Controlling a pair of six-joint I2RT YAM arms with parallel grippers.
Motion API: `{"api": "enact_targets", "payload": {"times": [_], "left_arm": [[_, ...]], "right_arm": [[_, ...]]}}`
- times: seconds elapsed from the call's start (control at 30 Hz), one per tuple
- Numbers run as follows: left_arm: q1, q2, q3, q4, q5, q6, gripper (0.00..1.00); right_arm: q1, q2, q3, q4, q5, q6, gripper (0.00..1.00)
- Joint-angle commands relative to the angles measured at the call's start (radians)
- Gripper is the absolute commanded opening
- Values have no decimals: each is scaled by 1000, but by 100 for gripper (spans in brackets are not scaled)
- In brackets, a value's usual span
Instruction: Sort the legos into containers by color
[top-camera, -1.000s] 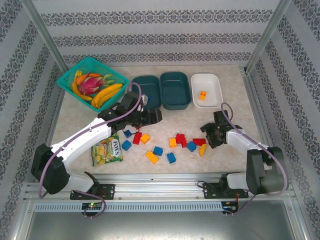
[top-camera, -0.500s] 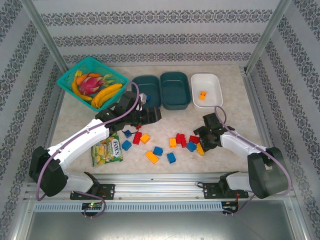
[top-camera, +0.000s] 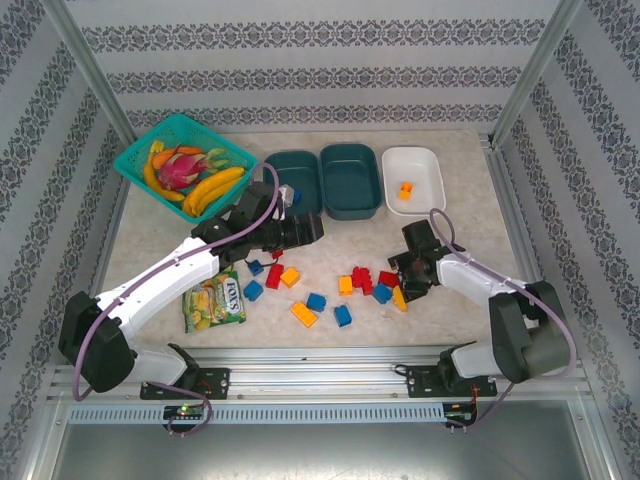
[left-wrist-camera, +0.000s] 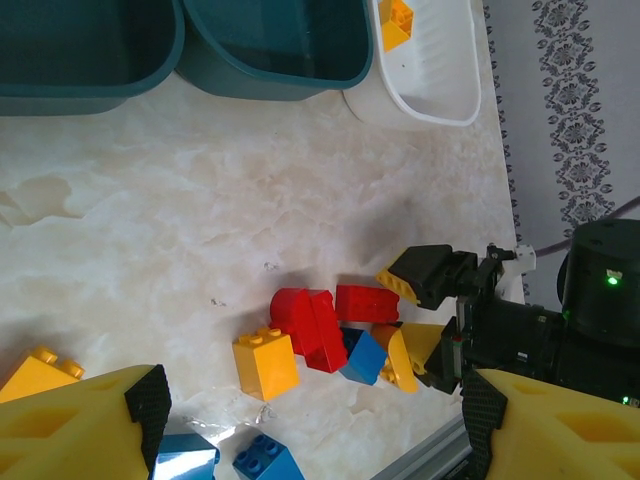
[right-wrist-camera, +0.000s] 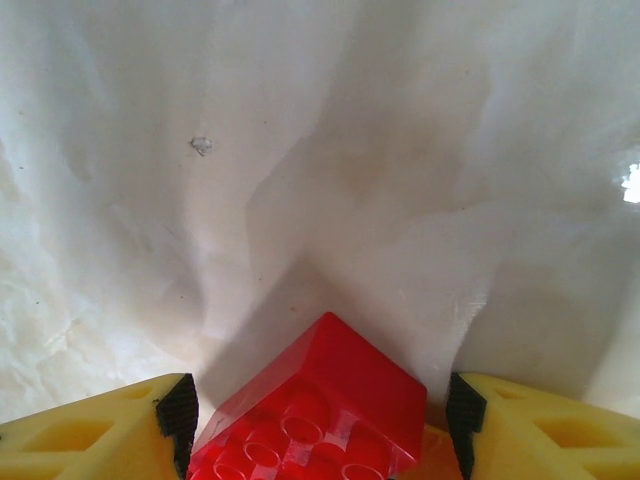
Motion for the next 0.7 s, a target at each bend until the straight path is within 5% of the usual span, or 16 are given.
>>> {"api": "enact_targets", "payload": {"times": [0.0, 0.67], "left_arm": [[-11, -17, 5, 35, -9, -17, 79], [-11, -24, 15, 33, -18, -21, 79]], "right_arm": [[-1, 69, 55, 83, -38, -35, 68], [-10, 138, 217, -27, -46, -175, 65]]}}
